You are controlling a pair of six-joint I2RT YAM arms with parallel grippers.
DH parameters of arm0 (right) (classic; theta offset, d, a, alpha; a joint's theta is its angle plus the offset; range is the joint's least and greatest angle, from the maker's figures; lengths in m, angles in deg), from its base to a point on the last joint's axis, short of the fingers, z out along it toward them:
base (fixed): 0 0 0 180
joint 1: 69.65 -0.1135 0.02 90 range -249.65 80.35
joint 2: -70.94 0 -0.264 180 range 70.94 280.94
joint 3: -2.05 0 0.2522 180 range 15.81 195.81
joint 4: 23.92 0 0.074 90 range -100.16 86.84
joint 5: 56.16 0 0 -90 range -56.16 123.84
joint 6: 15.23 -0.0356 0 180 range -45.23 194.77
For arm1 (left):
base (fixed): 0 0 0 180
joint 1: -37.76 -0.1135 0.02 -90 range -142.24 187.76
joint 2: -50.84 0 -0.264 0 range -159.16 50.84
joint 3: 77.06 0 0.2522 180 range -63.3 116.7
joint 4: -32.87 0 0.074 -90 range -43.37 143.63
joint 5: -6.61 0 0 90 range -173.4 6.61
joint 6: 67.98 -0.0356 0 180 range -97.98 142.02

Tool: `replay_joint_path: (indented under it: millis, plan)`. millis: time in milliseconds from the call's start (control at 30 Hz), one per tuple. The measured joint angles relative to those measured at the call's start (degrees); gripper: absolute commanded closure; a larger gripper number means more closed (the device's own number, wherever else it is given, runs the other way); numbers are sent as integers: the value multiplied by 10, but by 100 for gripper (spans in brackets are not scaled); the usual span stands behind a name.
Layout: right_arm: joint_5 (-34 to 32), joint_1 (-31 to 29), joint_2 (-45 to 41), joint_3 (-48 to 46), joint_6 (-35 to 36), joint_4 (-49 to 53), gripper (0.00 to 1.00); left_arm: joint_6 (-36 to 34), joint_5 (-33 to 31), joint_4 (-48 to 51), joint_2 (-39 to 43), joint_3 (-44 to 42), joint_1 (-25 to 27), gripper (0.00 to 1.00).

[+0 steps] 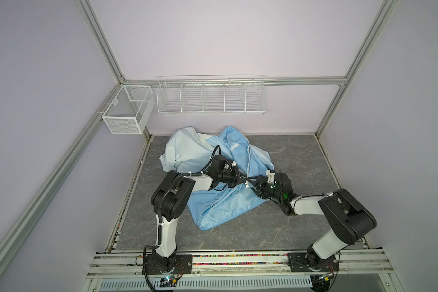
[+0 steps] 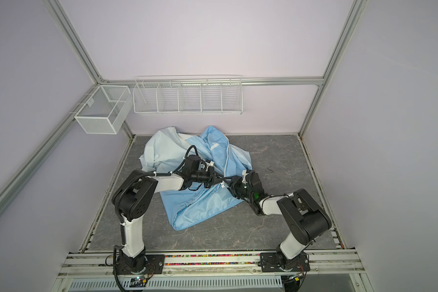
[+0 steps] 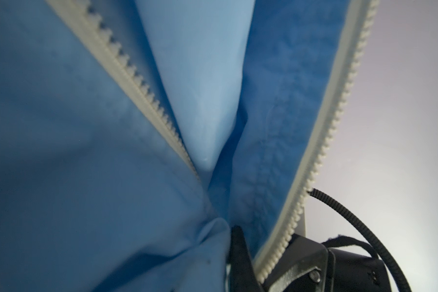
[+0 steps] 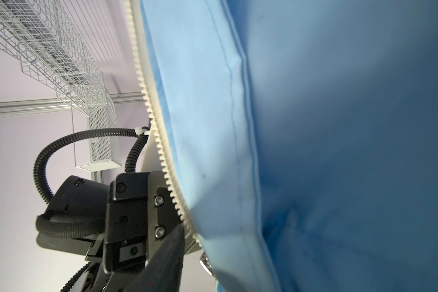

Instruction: Zip up the jacket

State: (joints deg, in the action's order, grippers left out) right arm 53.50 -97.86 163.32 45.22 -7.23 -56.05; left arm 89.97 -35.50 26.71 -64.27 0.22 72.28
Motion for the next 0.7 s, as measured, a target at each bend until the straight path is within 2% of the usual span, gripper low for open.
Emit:
replay_joint_path:
  millis: [133,300,700]
  plan:
    - [2,0,-10,0,5,11,50,4,-1,-3,0,0,0,100]
    - [6,1,-11,0,11,15,61,6,-1,-5,0,0,0,100]
    - [27,1,-6,3,13,6,62,6,-1,-6,0,0,0,100]
